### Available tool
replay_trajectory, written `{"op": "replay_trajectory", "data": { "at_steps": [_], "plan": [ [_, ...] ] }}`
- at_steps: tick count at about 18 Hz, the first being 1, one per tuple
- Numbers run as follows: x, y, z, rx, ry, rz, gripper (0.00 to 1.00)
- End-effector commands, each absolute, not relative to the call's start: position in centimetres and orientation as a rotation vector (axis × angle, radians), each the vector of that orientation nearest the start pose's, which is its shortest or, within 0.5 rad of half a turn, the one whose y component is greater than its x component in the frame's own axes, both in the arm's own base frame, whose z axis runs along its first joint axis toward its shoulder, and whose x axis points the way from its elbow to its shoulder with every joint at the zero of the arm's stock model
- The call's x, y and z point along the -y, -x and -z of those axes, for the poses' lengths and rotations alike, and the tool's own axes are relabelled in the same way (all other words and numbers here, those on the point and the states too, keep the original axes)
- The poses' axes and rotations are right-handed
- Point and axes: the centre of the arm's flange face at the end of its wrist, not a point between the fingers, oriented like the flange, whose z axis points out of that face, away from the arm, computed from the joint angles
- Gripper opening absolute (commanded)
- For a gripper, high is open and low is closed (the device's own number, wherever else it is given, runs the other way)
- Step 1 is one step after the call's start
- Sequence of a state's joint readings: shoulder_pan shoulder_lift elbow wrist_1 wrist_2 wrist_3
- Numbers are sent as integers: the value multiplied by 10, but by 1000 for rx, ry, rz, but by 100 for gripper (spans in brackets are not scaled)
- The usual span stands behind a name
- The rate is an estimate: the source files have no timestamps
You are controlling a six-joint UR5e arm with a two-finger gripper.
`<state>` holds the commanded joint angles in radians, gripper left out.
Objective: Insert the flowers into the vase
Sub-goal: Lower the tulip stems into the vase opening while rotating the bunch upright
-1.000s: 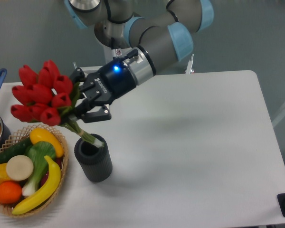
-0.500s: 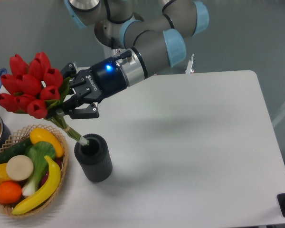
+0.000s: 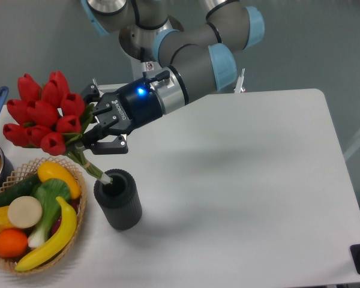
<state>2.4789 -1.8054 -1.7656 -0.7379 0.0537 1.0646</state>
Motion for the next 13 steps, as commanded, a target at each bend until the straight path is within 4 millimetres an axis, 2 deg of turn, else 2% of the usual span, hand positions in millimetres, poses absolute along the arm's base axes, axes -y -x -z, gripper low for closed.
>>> {"op": "replay_trajectory", "data": {
  "at_steps": [13],
  "plan": [
    [-522,309,-419,-390,1609,592,37]
  ]
}}
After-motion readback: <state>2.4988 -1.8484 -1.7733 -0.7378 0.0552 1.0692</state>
